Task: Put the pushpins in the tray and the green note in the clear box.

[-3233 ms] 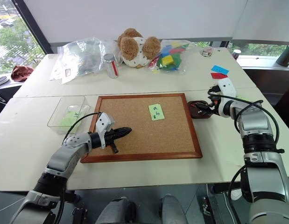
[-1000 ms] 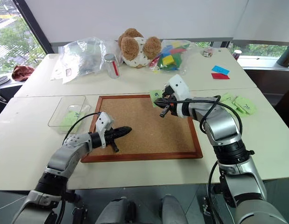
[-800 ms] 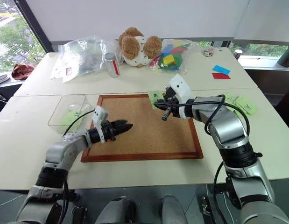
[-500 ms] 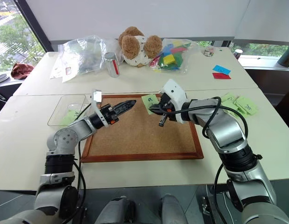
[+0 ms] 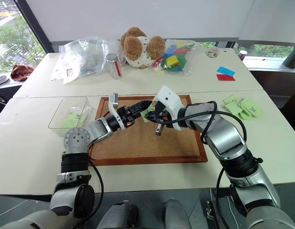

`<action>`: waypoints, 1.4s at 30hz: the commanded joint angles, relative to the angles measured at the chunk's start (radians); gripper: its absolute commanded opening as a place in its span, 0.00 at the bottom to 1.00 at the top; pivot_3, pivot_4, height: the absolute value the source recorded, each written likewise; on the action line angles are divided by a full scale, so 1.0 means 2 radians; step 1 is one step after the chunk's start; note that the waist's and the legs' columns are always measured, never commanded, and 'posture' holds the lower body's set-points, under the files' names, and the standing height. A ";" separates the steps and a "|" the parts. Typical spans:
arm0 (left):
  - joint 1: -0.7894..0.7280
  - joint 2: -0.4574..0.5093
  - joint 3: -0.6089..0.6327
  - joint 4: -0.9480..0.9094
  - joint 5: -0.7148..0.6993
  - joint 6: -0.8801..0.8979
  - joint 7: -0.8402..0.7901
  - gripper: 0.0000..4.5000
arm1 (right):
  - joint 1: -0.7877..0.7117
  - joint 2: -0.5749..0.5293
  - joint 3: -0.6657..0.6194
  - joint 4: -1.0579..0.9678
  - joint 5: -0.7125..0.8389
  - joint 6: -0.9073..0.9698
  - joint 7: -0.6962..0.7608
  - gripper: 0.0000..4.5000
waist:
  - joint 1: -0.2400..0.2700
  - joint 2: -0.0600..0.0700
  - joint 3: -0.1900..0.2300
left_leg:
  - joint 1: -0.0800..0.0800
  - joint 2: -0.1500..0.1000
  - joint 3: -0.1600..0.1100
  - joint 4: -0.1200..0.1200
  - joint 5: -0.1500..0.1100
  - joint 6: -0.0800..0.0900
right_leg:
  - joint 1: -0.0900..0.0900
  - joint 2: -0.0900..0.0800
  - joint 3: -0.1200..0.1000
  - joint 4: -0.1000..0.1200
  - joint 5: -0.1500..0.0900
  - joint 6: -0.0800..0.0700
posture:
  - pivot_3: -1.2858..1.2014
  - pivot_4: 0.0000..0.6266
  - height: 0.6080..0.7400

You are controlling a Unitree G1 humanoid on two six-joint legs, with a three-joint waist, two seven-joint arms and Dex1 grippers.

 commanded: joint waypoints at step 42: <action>0.013 0.024 0.006 -0.024 -0.028 -0.018 -0.005 0.01 | -0.026 -0.081 -0.143 0.277 -0.030 -0.089 -0.048 0.00 | -0.001 0.000 0.000 | 0.000 0.000 0.000 -0.001 0.000 0.000 | 0.000 0.000 0.000 -0.001 0.000 0.000 | 0.52 0.24 1.00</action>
